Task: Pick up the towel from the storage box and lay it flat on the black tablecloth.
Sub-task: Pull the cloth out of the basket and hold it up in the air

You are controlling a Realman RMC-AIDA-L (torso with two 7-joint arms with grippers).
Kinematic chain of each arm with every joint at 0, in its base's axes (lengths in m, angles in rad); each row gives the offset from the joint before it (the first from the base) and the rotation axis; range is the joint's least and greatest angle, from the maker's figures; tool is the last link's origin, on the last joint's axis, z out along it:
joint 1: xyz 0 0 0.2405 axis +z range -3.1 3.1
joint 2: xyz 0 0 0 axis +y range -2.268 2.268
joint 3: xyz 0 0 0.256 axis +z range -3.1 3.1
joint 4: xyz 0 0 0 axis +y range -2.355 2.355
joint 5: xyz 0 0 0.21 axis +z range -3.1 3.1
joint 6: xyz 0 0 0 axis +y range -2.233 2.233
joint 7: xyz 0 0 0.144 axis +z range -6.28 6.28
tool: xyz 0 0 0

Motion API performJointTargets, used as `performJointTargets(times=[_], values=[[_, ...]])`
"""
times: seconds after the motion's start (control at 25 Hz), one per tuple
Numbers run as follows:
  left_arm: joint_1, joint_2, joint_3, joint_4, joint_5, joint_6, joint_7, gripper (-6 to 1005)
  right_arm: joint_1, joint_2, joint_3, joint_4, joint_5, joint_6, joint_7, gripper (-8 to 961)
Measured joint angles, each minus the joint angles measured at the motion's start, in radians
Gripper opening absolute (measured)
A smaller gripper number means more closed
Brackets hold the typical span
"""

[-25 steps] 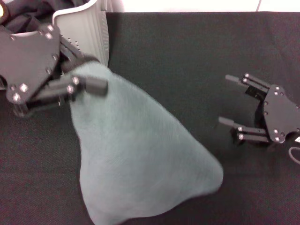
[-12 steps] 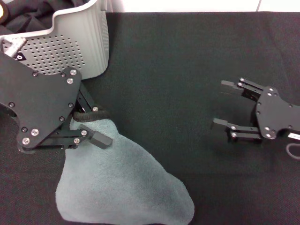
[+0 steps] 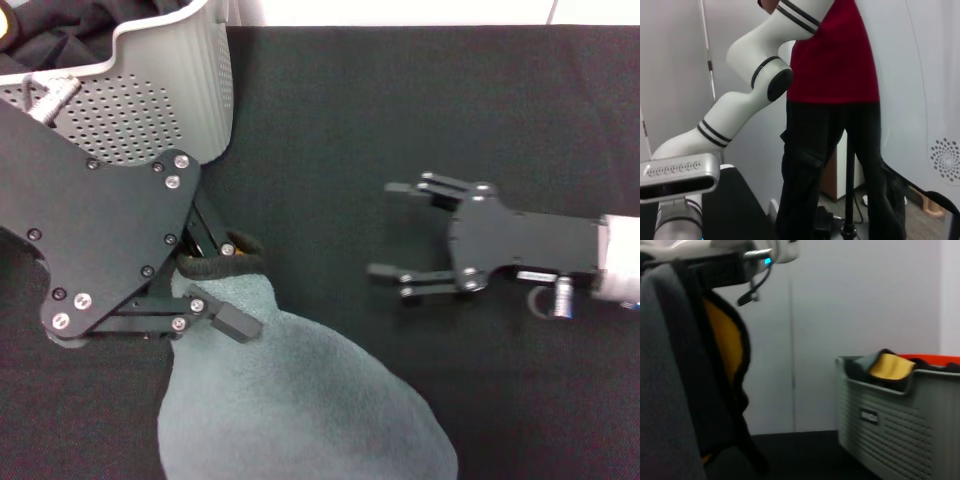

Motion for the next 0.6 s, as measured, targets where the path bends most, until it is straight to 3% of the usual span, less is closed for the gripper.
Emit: performJointTargets(times=[0.28,0.44,0.6], values=[[-0.015,-0.022,0.0,0.003,-0.002,-0.002,0.002,22,0.081,0.047,-0.005,-0.02,-0.096,0.009,-0.019,812],[-0.022,-0.03,-0.002,-0.001,-0.002,-0.003,0.004,23,0.099,0.054,-0.022,-0.052,-0.131,0.013,-0.015,807],[-0.021,-0.033,-0.005,-0.002,-0.002,-0.003,0.004,23,0.1,0.055,-0.052,-0.094,-0.134,0.012,-0.007,728]])
